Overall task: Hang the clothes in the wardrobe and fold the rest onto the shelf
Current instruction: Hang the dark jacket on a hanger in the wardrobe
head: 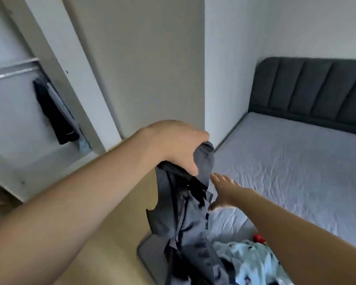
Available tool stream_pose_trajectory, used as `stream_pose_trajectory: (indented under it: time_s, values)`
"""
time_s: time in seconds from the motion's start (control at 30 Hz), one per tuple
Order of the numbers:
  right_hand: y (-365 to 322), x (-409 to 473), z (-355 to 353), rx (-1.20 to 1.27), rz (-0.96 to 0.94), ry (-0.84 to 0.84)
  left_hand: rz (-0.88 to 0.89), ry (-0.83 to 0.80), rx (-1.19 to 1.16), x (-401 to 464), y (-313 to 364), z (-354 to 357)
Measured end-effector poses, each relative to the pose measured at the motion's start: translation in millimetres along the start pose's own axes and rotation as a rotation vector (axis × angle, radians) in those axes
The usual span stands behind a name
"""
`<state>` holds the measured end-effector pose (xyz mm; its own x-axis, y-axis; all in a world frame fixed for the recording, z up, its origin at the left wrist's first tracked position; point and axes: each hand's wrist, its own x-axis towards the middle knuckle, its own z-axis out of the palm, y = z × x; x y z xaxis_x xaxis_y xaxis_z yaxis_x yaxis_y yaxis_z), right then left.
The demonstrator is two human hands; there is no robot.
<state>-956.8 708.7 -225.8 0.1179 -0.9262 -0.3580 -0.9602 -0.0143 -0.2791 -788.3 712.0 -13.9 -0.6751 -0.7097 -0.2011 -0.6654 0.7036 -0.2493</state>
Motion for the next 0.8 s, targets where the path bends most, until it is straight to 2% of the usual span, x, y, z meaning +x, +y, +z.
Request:
stream_pose_trajectory:
  time_s: [0.07,0.27,0.33,0.5,0.63,0.8]
  values:
    - [-37,14,0,-0.061,-0.039,-0.042,-0.027,0.035,0.096,-17,-26,-6]
    - [-144,64,-26,-0.016,-0.07,-0.003,0.027,0.578,0.326,-78,-129,-5]
    - [-176,89,-42,0.02,-0.109,0.031,0.008,0.696,0.372,-98,-170,2]
    - [-253,134,-91,-0.015,-0.093,0.065,-0.35,0.688,0.317,-142,-271,25]
    - [-312,164,-140,0.176,-0.086,0.119,-0.639,0.706,0.214,-173,-352,54]
    - [-384,184,-190,0.422,-0.155,0.128,-0.815,0.581,0.069,-177,-428,101]
